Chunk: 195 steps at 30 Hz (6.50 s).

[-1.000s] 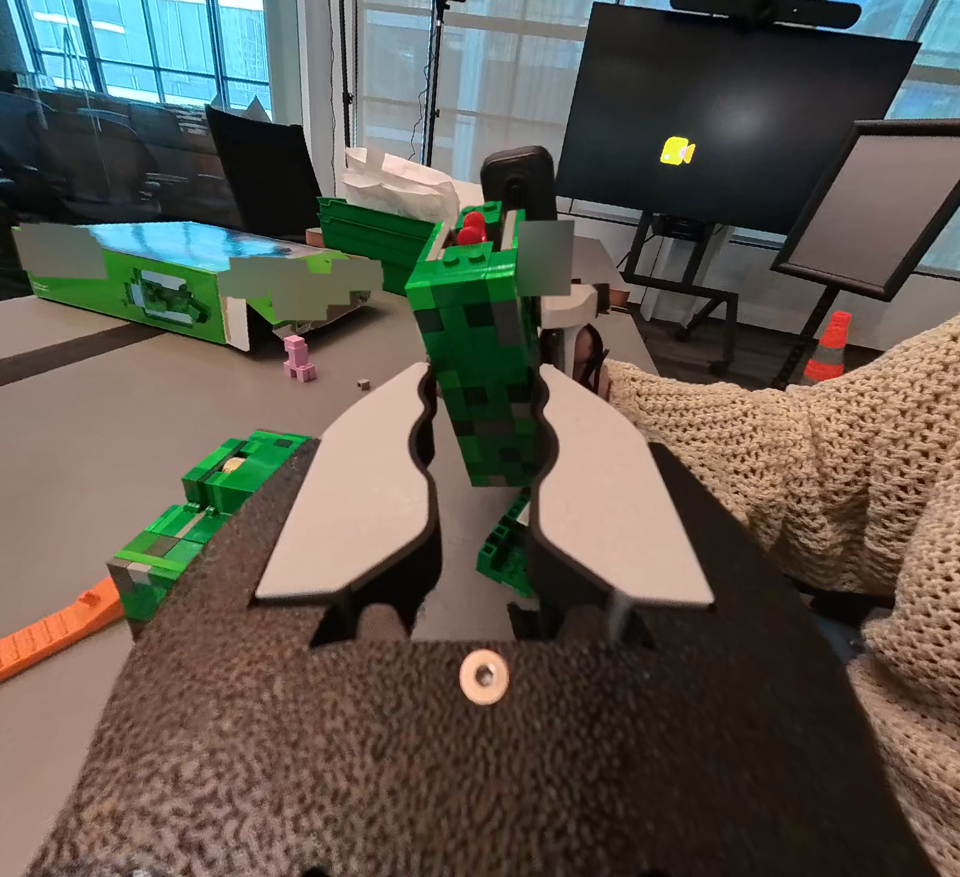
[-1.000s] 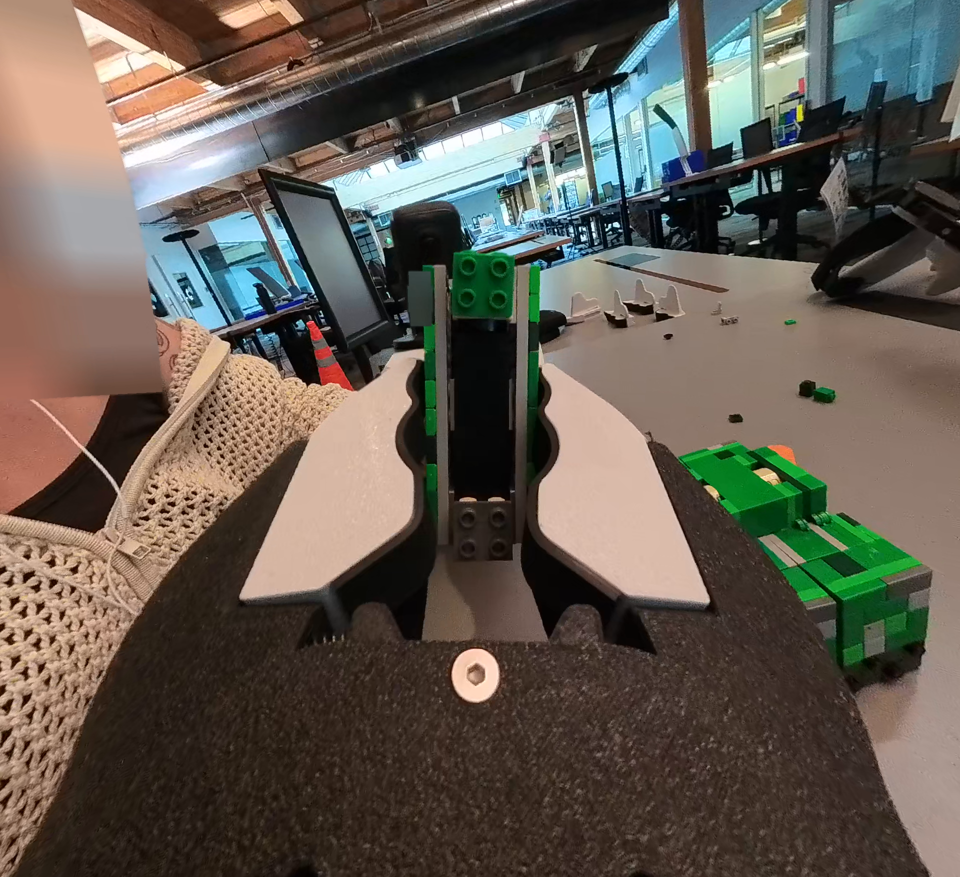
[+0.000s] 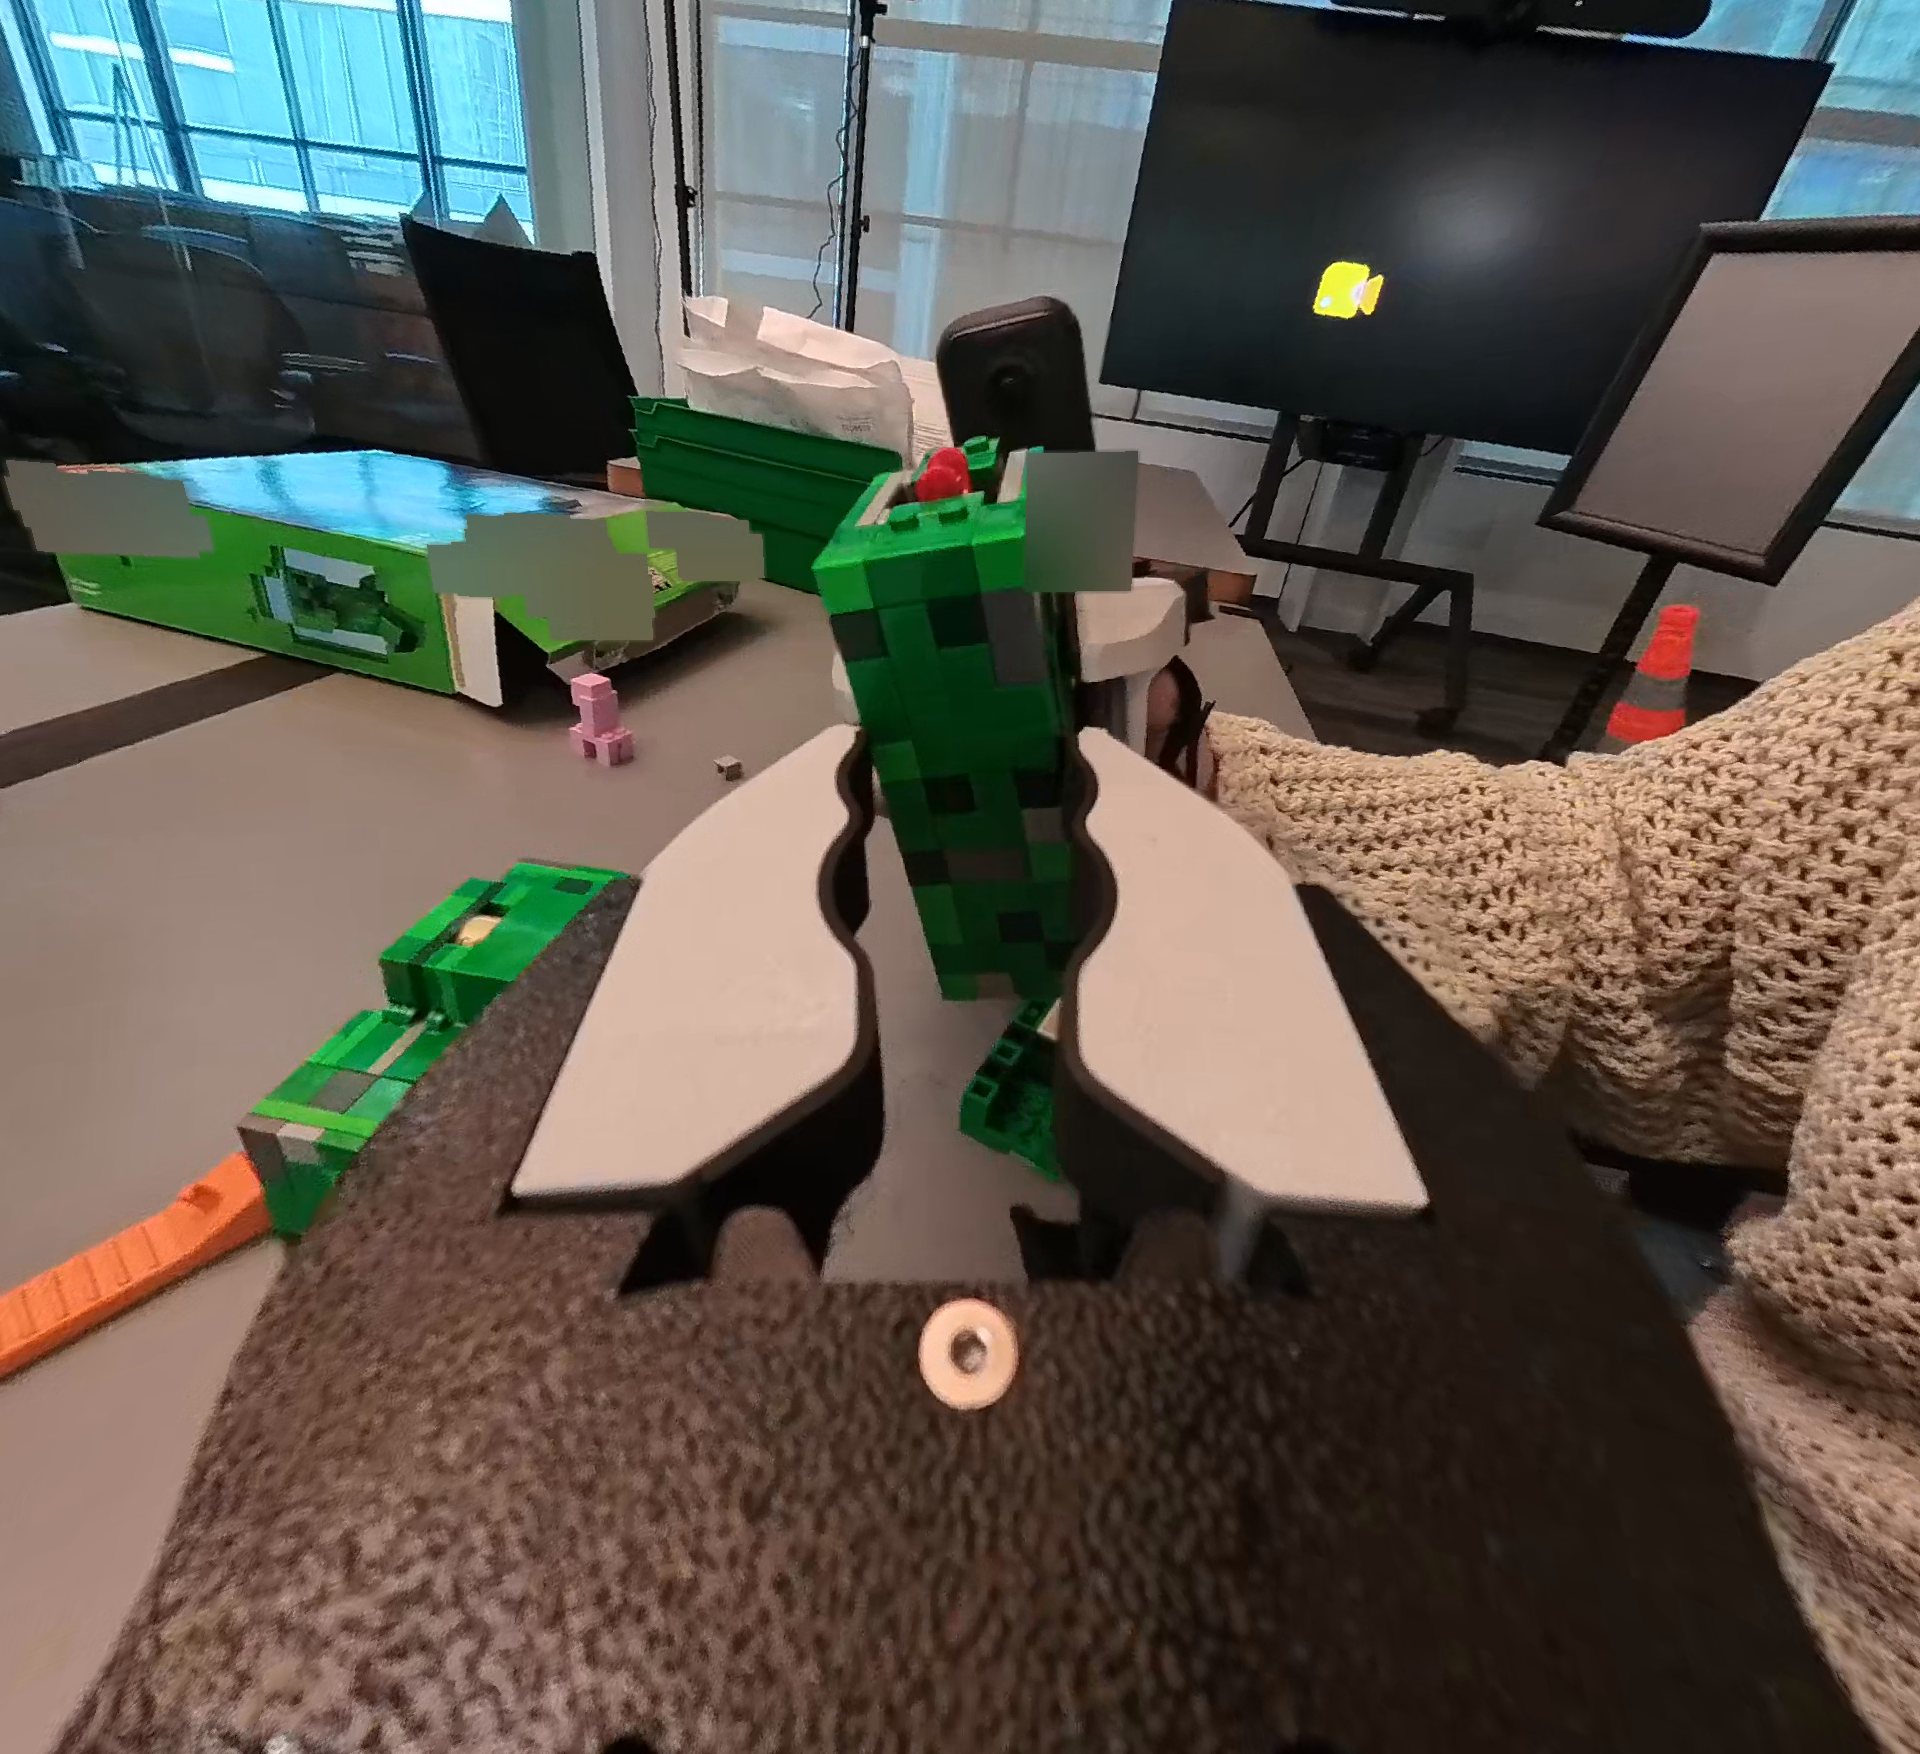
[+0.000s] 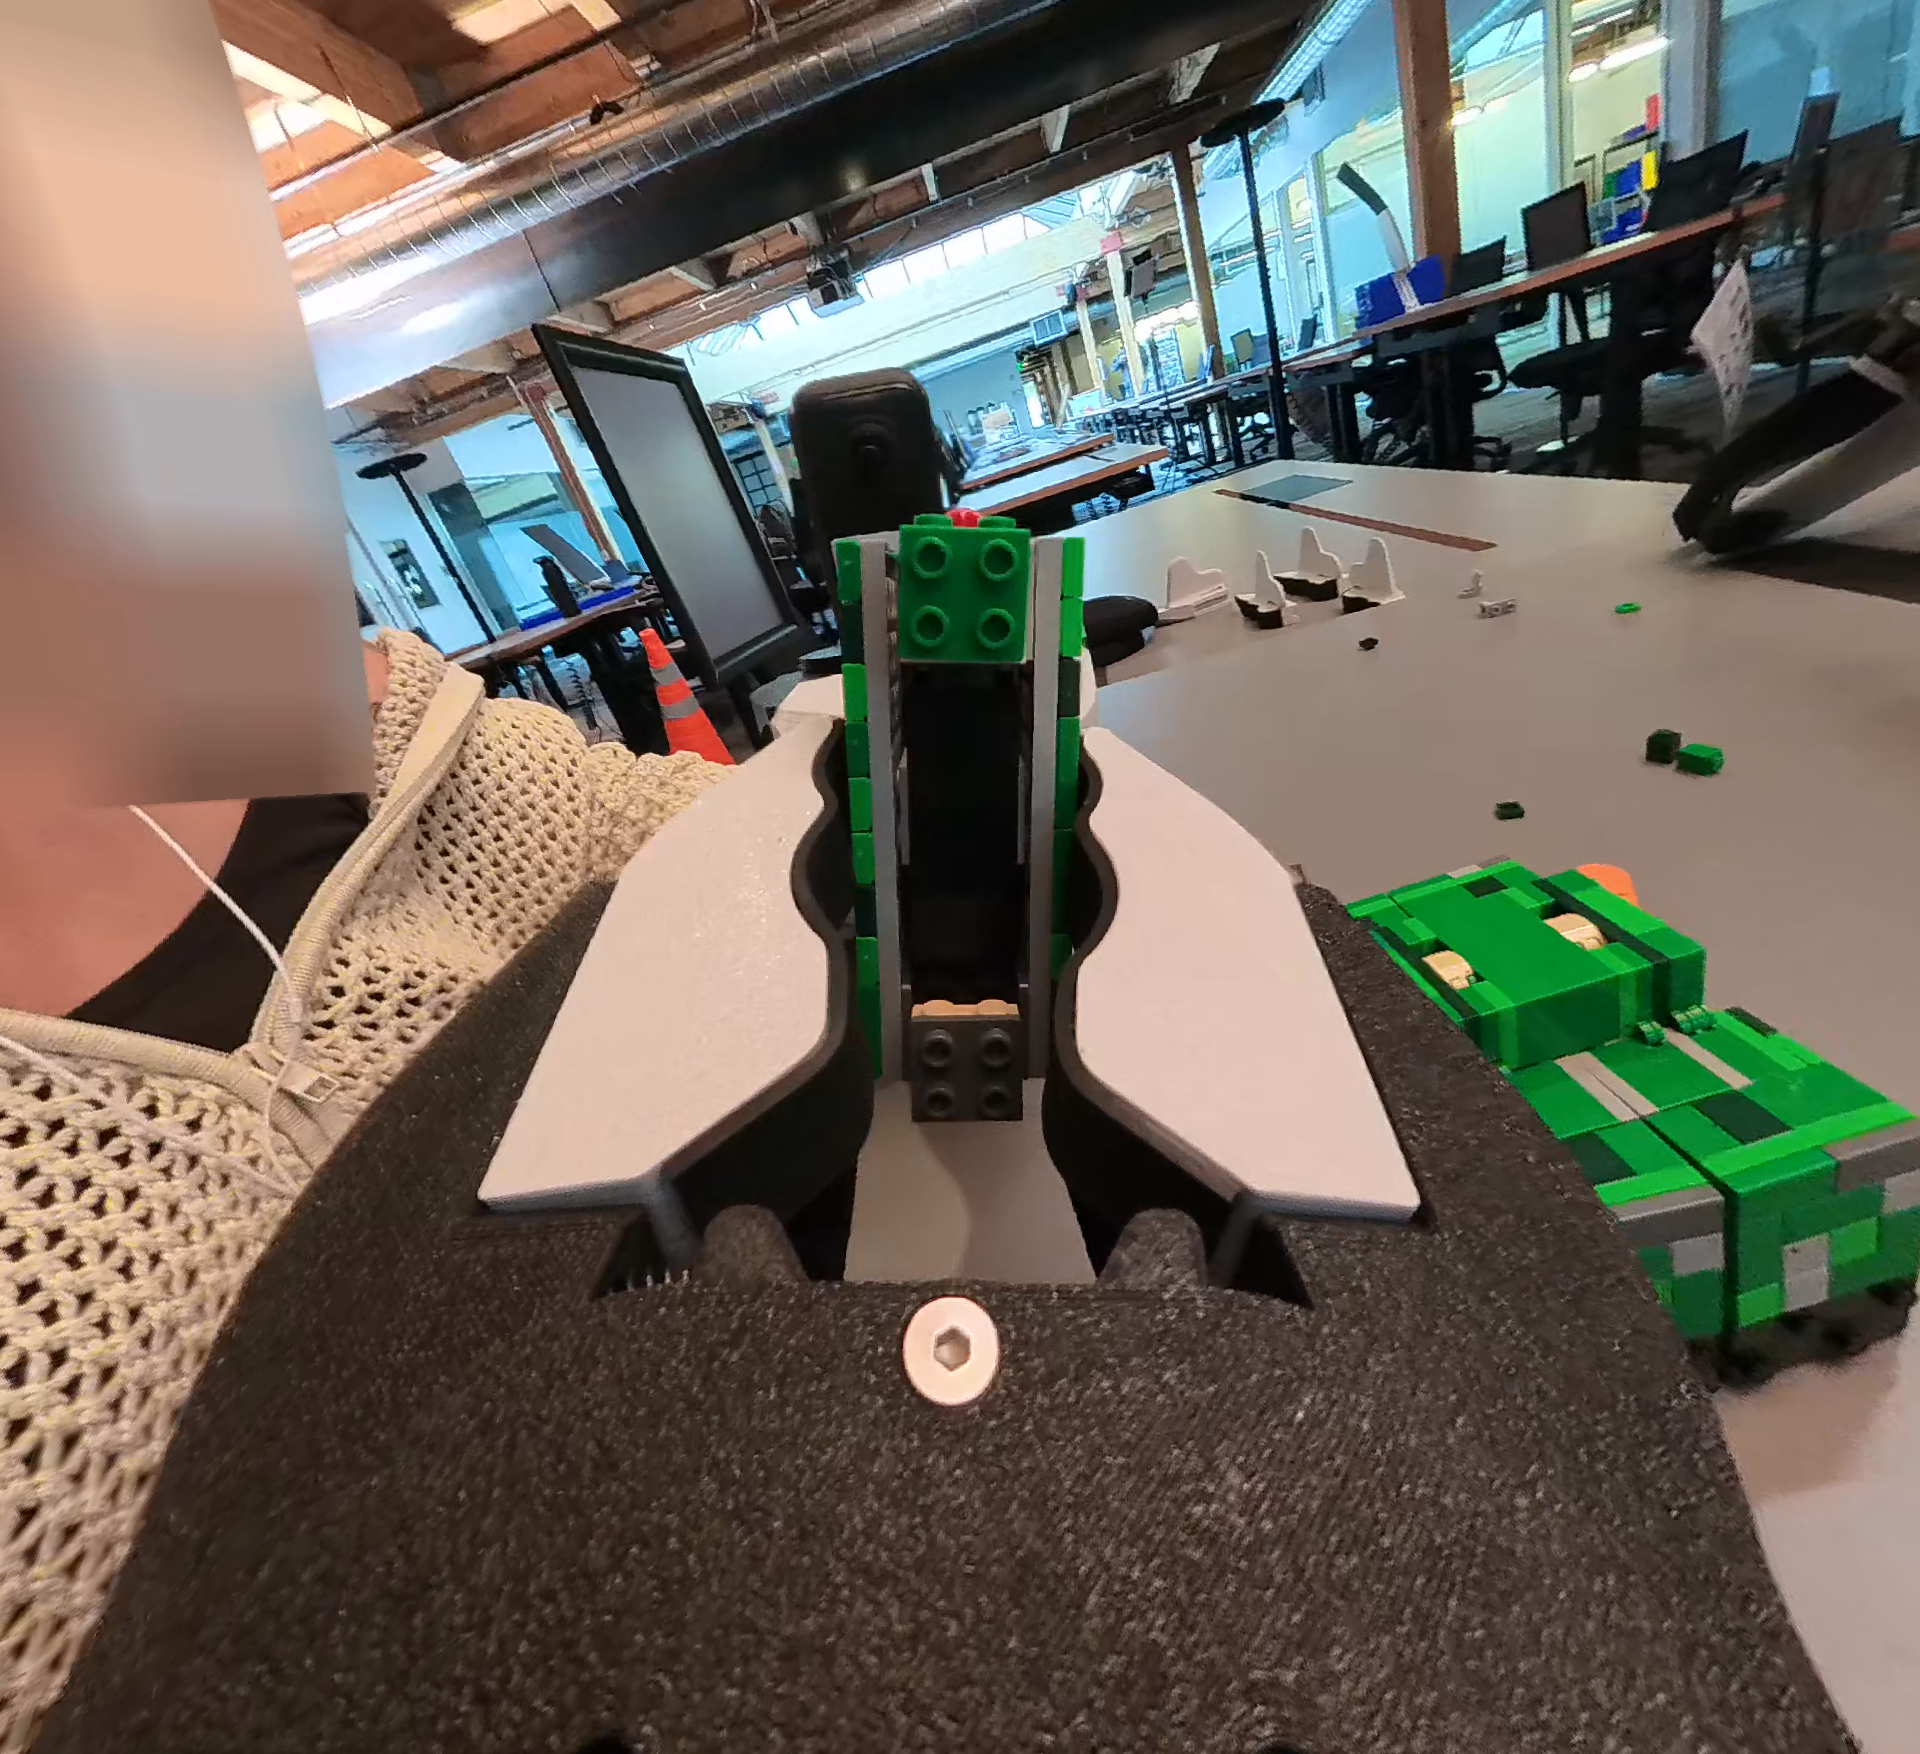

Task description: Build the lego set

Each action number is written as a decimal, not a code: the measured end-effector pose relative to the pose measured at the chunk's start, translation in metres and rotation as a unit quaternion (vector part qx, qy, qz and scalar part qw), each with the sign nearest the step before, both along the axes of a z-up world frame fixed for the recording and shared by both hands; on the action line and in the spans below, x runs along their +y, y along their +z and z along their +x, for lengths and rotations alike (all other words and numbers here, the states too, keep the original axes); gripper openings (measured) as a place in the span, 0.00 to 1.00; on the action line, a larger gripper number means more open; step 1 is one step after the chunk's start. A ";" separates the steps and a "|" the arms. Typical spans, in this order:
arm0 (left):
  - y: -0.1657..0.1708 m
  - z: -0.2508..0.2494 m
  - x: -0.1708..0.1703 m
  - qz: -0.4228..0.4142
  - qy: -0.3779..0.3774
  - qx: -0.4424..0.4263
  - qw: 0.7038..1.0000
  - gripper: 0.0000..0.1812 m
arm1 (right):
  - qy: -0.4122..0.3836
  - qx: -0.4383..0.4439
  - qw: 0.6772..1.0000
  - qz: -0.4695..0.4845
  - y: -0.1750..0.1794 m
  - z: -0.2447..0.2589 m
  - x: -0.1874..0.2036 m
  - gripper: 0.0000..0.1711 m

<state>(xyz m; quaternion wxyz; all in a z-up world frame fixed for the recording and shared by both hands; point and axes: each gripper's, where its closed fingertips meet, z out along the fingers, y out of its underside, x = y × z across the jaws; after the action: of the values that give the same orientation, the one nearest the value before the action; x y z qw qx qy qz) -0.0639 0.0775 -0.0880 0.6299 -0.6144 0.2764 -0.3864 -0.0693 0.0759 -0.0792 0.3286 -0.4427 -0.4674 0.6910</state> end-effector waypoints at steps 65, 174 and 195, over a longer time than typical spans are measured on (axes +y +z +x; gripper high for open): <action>0.015 0.006 -0.034 0.204 -0.006 0.234 0.951 0.40 | 0.138 -0.012 0.987 0.078 -0.002 0.011 -0.046 0.22; -0.017 -0.001 0.038 0.258 0.350 0.311 0.845 0.32 | -0.173 0.144 0.942 -0.247 0.017 0.009 0.067 0.22; -0.002 -0.037 -0.011 0.206 0.140 0.196 0.948 0.42 | 0.009 -0.142 0.988 0.052 -0.028 -0.008 0.000 0.22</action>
<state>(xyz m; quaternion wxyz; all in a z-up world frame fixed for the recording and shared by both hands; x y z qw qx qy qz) -0.1011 0.0660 -0.0895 0.7239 -0.5676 0.3790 -0.1009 -0.0773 0.0759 -0.1067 0.2751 -0.5143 -0.5488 0.5989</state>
